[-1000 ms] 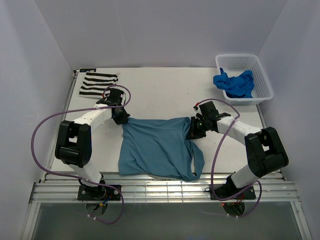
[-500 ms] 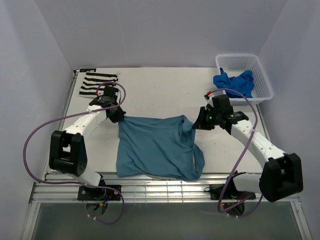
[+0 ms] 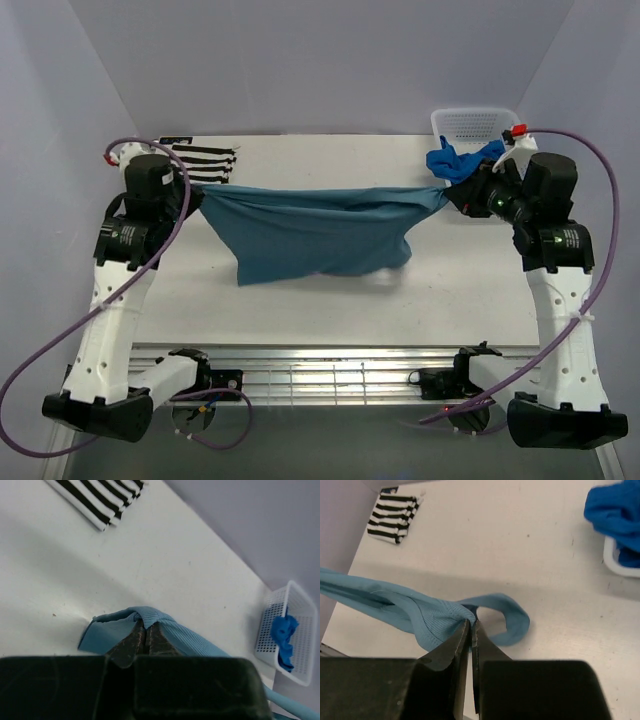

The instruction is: Fold and stack the tank tops

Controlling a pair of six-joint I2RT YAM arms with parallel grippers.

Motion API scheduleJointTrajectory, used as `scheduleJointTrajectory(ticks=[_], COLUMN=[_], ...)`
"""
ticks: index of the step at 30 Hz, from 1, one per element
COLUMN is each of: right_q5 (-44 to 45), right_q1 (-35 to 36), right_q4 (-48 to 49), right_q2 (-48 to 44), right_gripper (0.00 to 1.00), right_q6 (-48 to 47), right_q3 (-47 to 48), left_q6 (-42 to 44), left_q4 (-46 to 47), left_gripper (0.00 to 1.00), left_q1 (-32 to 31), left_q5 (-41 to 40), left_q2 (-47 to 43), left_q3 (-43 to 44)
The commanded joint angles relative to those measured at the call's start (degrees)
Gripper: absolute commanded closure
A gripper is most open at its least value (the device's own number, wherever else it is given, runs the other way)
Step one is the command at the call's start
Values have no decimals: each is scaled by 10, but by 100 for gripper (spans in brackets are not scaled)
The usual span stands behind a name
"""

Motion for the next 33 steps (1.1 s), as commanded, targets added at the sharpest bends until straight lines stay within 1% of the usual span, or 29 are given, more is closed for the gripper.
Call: scheduleJointTrajectory(ticks=[1,2,5,6,7,10,12,15,16,19,20,22,23,24,25,26,27,29,30,31,32,33], right_q5=[-3,1,17,15,12,1,4,8,10,8,6,6,6,7,5,-1,-7,-22,-16,-19,-18,4], right_q1=[-18,-18,-18,-18,-18,-18,-18,-18,-17,-17,-17,-17,-17,-17,-17,-17,-17,-17,-17,-16,-14,-13], right_q4=[-24,-29,-39,-51,-55,-75,-86,-94,-95,-94,-90,-70,-32,-14,7,58,85,138,172,186,201,211], right_q2=[-29,-33,-48,-52,-59,-75,-84,-108,-114,-115,-112,-101,-97,-90,-76,-66,-34,15,82,120,156,231], right_gripper=[92,92,92,92,92,92,92,92,92,92,92,92,92,92,92,92,92,92,92,92,92,92], right_q6=[-25,-24,-25,-25,-25,-25,-25,-25,-25,-25,-27,-26,-26,-22,-18,-9,-4,-2,-3,-6,-17,-19], right_q3=[75,88,147,181,197,257,279,274,257,213,174,123,64,36,10,-45,-66,-99,-105,-101,-88,-45], left_q6=[18,21,38,54,61,72,72,63,60,46,43,35,33,24,21,21,21,31,33,46,53,61], left_q4=[-70,-77,-89,-83,-81,-78,-79,-82,-82,-70,-65,-34,-21,-4,31,54,102,160,198,216,225,208], left_gripper=[100,100,100,100,100,100,100,100,100,100,100,100,100,100,100,100,100,100,100,100,100,91], left_q1=[6,6,6,6,6,6,6,6,6,5,6,6,6,6,6,5,7,12,13,18,23,27], left_q5=[-58,-58,-16,11,65,141,161,174,174,166,161,150,134,119,114,114,108,111,107,102,108,110], left_q2=[-47,-54,-84,-91,-106,-130,-142,-153,-151,-125,-115,-80,-67,-35,-15,6,58,124,165,252,303,356], left_q3=[64,75,119,142,155,216,238,243,237,184,144,97,72,22,-2,-26,-64,-88,-84,-71,-49,36])
